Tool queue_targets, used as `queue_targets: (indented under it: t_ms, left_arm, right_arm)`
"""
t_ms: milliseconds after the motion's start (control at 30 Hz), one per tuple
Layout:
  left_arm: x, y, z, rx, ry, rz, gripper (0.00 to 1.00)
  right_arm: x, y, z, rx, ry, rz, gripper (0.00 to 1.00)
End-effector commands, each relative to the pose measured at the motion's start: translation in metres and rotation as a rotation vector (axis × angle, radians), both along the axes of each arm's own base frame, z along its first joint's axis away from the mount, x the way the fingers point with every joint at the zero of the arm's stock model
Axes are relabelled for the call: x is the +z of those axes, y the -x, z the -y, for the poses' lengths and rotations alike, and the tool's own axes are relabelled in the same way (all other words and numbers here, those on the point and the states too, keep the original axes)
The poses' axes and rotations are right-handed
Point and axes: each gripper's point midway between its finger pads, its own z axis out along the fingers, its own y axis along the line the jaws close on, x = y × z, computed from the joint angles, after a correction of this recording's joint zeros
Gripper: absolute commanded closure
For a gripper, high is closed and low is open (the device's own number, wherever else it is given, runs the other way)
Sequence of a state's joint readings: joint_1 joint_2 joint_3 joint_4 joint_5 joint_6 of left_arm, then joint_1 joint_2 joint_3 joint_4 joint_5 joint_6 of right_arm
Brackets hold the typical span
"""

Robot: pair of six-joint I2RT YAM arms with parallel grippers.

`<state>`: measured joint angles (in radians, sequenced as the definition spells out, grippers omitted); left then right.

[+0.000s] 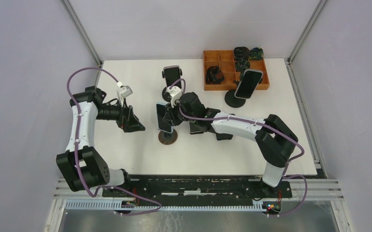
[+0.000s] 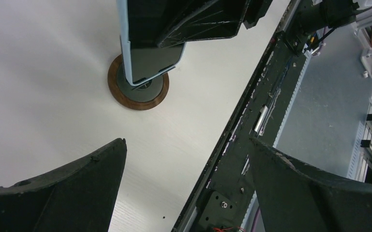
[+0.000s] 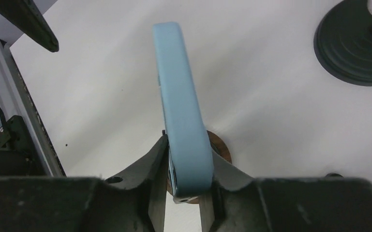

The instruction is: Remove the phone from the phone stand

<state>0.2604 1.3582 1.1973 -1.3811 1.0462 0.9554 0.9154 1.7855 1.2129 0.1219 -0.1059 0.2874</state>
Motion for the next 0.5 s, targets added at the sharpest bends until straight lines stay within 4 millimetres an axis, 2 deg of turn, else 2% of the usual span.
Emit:
queue_targets:
  t_ms: [0,133,233,333,467]
  left_arm:
    - [0.017,0.008,0.005,-0.064,0.014,0.104,0.0]
    - [0.017,0.011,0.006,-0.077,0.01,0.126,0.0]
    - [0.015,0.012,0.006,-0.09,-0.002,0.149,0.0]
    - [0.012,0.013,0.004,-0.106,-0.021,0.169,0.0]
    - [0.008,0.013,0.002,-0.132,-0.047,0.2,0.0]
  right_arm:
    - [0.013,0.001,-0.015,0.047,-0.082,0.017,0.75]
    - [0.021,0.005,-0.018,0.073,-0.103,0.019,0.91]
    - [0.037,0.011,-0.022,0.115,-0.14,0.029,1.0]
    - [0.063,0.02,-0.027,0.193,-0.207,0.043,1.0]
    - [0.102,0.035,-0.023,0.314,-0.321,0.049,1.0]
